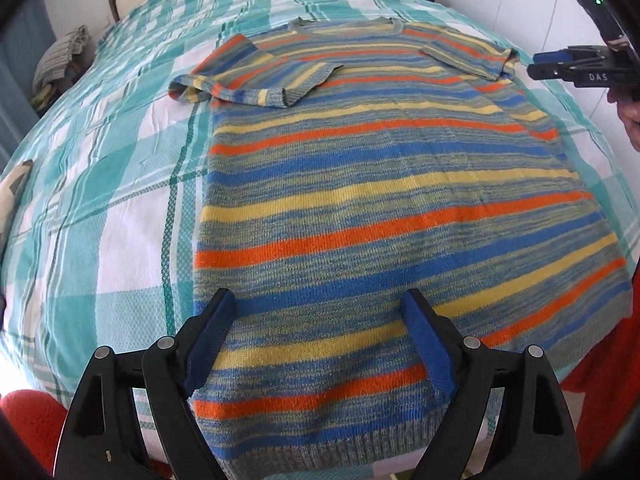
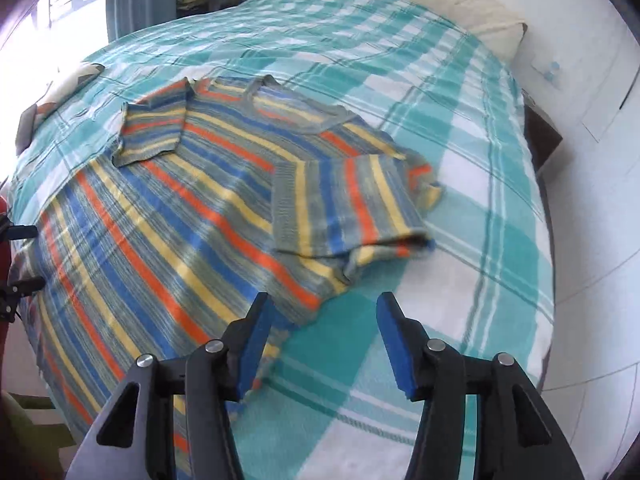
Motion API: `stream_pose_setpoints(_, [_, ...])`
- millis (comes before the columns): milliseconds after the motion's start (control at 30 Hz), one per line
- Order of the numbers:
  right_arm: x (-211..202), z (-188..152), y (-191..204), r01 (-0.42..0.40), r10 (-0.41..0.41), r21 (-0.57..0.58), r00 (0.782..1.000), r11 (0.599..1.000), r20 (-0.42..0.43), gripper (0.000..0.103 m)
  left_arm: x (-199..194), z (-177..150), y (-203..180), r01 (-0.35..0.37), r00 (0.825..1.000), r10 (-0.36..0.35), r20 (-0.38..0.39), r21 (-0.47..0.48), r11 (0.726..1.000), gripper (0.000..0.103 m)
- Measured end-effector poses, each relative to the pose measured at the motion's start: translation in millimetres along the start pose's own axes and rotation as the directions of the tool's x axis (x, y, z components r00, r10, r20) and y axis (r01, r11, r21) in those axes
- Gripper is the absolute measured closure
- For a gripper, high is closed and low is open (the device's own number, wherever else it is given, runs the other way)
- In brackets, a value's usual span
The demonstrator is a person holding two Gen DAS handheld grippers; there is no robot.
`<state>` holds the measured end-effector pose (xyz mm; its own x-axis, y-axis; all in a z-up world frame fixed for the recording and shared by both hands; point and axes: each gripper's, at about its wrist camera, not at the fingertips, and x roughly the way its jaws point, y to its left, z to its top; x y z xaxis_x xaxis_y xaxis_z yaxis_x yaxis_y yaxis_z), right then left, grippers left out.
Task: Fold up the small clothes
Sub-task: 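Grasp a sleeve cuff with the right tool and fold it across the body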
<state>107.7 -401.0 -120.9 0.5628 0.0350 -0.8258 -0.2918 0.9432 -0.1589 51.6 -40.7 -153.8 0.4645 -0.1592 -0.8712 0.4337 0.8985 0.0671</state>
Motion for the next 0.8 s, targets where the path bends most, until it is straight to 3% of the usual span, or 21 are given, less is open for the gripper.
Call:
stream_pose_setpoints(167, [84.8,37.4,29.8,-0.024,0.022,-0.03,0.999,0.999,-0.042,0.05,2.5,-6.0,-0.2,-0.012,1.0,0.012,0.003,0.01,1.0,0.014])
stream_pose_setpoints(200, [94.8,37.0,25.3,-0.038,0.038,0.0,0.997,0.999,-0.062,0.064,3.6,-5.8,0.4,-0.015,1.0,0.015,0.002,0.008,1.0,0.011])
stream_pose_setpoints(267, [85.7,35.5,-3.8,-0.083,0.088,0.157,0.996,0.984,-0.021,0.098,5.4,-4.2,2.2,-0.011,1.0,0.011,-0.006,-0.001,1.0,0.01])
stream_pose_setpoints(333, [55.8,25.7,-48.0,-0.122,0.098,0.325,0.991,0.938,0.09,0.098,6.2,-3.4,4.5,0.002,1.0,-0.002,-0.01,-0.016,1.0,0.009])
stream_pose_setpoints(433, [7.7,-9.2,-128.3,-0.1,0.005,0.55,0.985,0.829,0.172,0.098,6.2,-4.7,3.8,0.002,1.0,-0.002,-0.006,-0.014,1.0,0.009])
stream_pose_setpoints(533, [-29.1,-71.3,-201.3,-0.071,-0.099,0.753,0.979,0.654,0.179,0.098,5.8,-4.9,3.3,0.0,1.0,0.0,-0.007,-0.016,1.0,0.009])
stream_pose_setpoints(600, [-40.3,-112.2,-229.4,-0.035,-0.145,0.828,0.98,0.56,0.14,0.098,6.4,-4.5,3.3,-0.001,1.0,0.001,-0.009,-0.02,1.0,0.009])
stream_pose_setpoints(700, [-34.6,-156.0,-245.3,-0.055,-0.104,0.884,0.988,0.464,0.116,0.098,7.2,-3.7,1.8,-0.006,1.0,0.006,-0.013,-0.022,1.0,0.009])
stream_pose_setpoints(800, [-25.8,-176.1,-240.9,-0.112,-0.059,0.914,0.987,0.39,0.146,0.098,6.7,-2.5,0.0,-0.017,1.0,0.017,-0.018,-0.017,1.0,0.009])
